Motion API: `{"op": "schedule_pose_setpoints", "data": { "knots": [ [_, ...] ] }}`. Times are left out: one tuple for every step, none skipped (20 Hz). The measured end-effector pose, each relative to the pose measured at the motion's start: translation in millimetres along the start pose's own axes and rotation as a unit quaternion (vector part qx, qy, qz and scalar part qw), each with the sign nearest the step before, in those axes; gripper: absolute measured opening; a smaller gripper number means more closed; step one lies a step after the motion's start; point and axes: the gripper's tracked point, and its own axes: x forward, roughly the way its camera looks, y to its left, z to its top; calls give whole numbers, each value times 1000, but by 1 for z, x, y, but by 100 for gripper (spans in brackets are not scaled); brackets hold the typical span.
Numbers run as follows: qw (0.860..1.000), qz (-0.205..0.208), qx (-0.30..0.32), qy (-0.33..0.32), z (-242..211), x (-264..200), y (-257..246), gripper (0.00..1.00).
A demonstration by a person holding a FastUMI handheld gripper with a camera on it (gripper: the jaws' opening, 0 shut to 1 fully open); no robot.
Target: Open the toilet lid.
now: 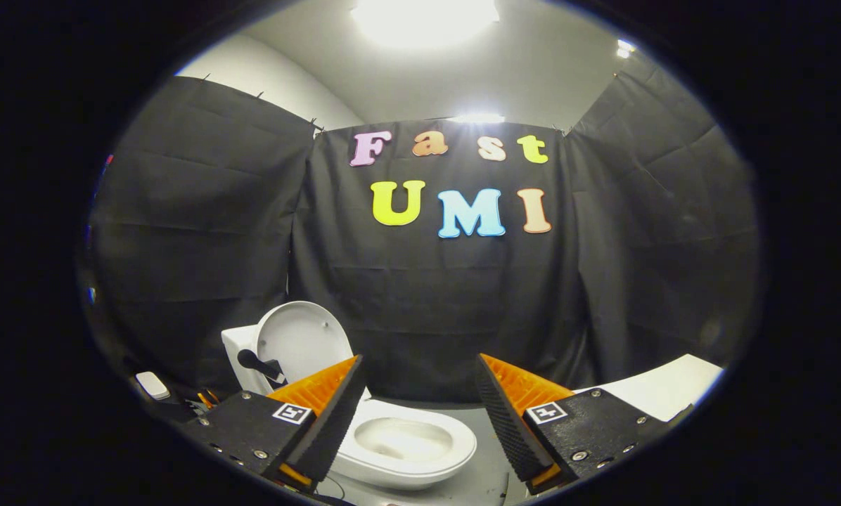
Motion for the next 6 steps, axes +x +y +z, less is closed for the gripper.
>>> {"op": "schedule_pose_setpoints", "data": {
  "knots": [
    [1000,-6,-2,-7,11,-3,-8,95],
    [1000,-10,-12,-16,23,-2,-16,95],
    [999,-18,-25,-21,34,-1,-24,95],
    [999,-25,-37,-21,41,-2,-34,95],
    [999,-27,-43,-20,45,-3,-42,95],
    [999,-24,-45,-16,44,-7,-42,95]
  ]
}}
